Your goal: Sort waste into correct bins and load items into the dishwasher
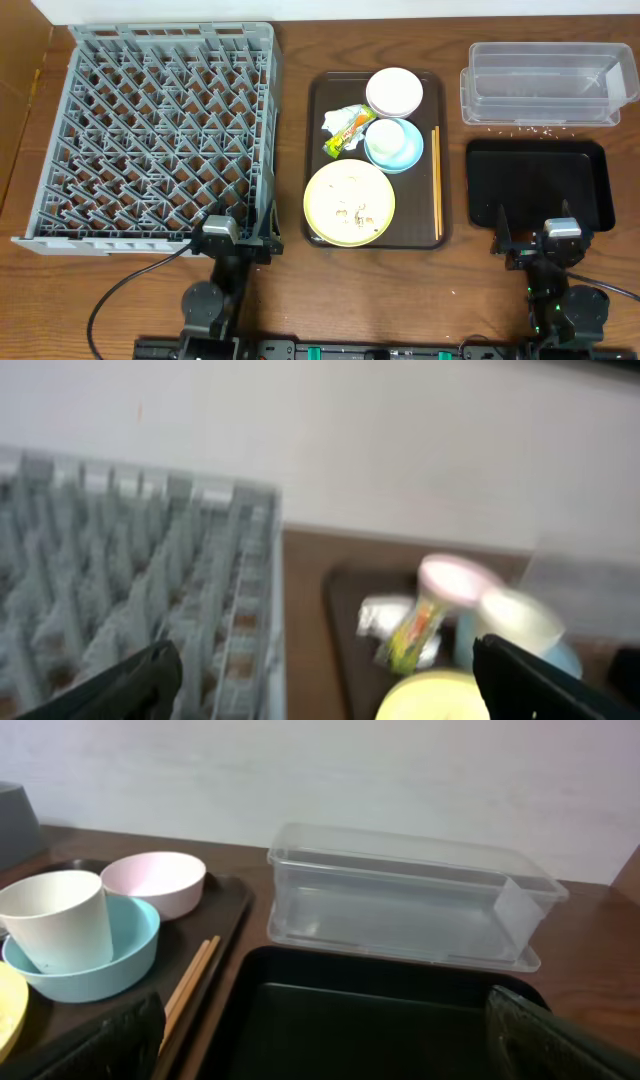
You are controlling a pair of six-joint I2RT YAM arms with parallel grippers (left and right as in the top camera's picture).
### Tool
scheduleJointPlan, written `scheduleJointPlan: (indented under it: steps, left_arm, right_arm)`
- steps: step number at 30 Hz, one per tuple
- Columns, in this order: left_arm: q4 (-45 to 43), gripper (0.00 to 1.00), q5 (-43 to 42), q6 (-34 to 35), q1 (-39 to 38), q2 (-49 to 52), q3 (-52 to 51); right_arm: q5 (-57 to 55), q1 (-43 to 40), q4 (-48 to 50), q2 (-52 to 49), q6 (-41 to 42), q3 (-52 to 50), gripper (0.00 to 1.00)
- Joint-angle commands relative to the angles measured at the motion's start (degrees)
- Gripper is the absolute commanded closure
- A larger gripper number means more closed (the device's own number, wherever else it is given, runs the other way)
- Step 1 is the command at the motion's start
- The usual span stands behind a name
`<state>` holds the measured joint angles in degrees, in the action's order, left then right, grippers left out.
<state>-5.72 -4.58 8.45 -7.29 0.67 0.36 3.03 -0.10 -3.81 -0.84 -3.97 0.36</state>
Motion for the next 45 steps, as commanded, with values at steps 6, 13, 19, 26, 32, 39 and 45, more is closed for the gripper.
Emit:
scheduleJointPlan:
  steps: [6,13,19,26,32,39,45]
  left_arm:
    - [-17.42,0.06,-3.15,0.83,-0.24,-0.37,-0.11]
    - [-18.03,0.06,-3.19,-2.69,-0.17,3.41,5.35]
    - [0.37,0.06,-7.28,-6.58,-0.17,23.58,25.09]
    - [49.57,0.06,-10.03,-17.53,-0.20,64.08,66.99]
    - [59.89,0.06,-16.68,-7.06,-0.17,80.78,81.18]
    - [51.60,0.06,-28.26,-8.17,-0.20,84.48,81.37]
    - [55.32,0.06,-16.59,-3.02,-2.14,86.77,86.75]
  right_arm:
    - [0.24,-1.01,-0.28,0.46,0.72,-0.04,0.01]
    - [0.24,-1.01,-0.28,0.46,0.72,-0.04,0.01]
    - [0.24,-1.01,-0.28,0.46,0.72,-0.04,0.01]
    - [0.24,-1.01,-0.28,0.46,0.72,-0.04,0.01]
    - [0.26,-1.01,-0.28,0.46,0.72,-0.04,0.01]
    - [0.24,-1.01,-0.28,0.46,0.72,-0.04,0.01]
    - [0.24,-1.01,-0.26,0.46,0.72,-0.04,0.01]
